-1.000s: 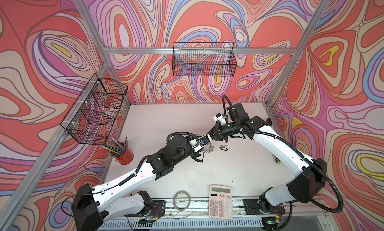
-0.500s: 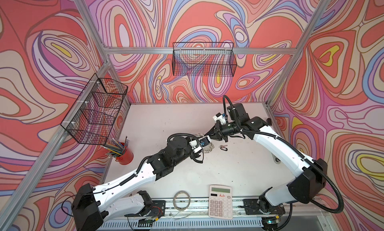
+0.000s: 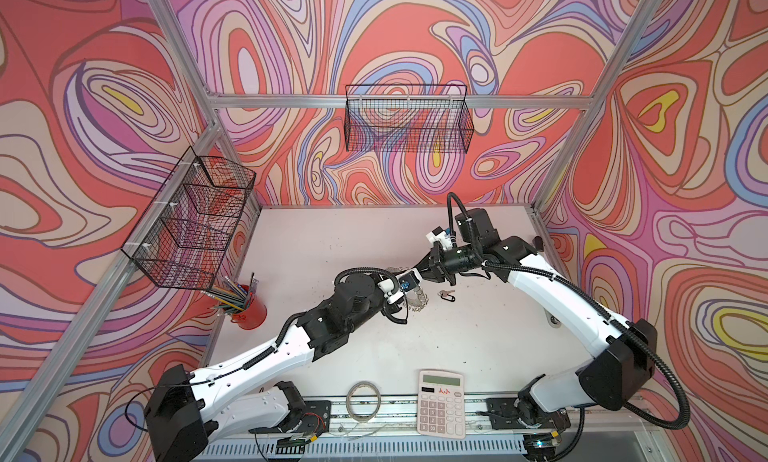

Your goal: Put the keys on the keyring

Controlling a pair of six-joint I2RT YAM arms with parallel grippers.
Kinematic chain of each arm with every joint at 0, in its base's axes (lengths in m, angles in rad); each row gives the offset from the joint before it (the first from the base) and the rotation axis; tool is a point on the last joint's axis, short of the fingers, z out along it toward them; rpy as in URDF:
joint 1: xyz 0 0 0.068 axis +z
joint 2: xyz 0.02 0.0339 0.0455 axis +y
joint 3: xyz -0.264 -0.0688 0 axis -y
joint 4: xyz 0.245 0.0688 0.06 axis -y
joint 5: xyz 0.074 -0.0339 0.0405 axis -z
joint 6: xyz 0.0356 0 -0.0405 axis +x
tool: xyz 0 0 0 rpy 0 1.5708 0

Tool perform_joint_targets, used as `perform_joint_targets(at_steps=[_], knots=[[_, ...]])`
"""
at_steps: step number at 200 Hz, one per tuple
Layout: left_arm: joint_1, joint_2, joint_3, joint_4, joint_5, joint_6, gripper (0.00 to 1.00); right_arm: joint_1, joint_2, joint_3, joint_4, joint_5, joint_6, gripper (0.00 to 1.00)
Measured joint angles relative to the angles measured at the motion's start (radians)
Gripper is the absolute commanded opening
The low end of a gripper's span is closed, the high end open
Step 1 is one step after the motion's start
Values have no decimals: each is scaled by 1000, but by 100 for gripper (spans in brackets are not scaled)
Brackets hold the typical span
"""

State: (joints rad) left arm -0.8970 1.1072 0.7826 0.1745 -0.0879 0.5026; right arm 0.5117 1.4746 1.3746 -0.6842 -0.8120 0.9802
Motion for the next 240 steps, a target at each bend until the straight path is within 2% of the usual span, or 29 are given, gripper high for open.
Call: perform_joint_targets(at_steps=[82, 131, 178, 240], knots=[[0, 21, 0, 6, 0, 10, 23, -1, -1, -18, 19, -5, 11, 0], [0, 35, 1, 12, -12, 11, 19, -2, -2, -22, 27, -8, 27, 0], [-9, 43, 2, 18, -42, 23, 24, -3, -2, -31, 40, -8, 34, 0], [-20, 62, 2, 40, -78, 37, 17, -3, -2, -31, 45, 0, 40, 0]])
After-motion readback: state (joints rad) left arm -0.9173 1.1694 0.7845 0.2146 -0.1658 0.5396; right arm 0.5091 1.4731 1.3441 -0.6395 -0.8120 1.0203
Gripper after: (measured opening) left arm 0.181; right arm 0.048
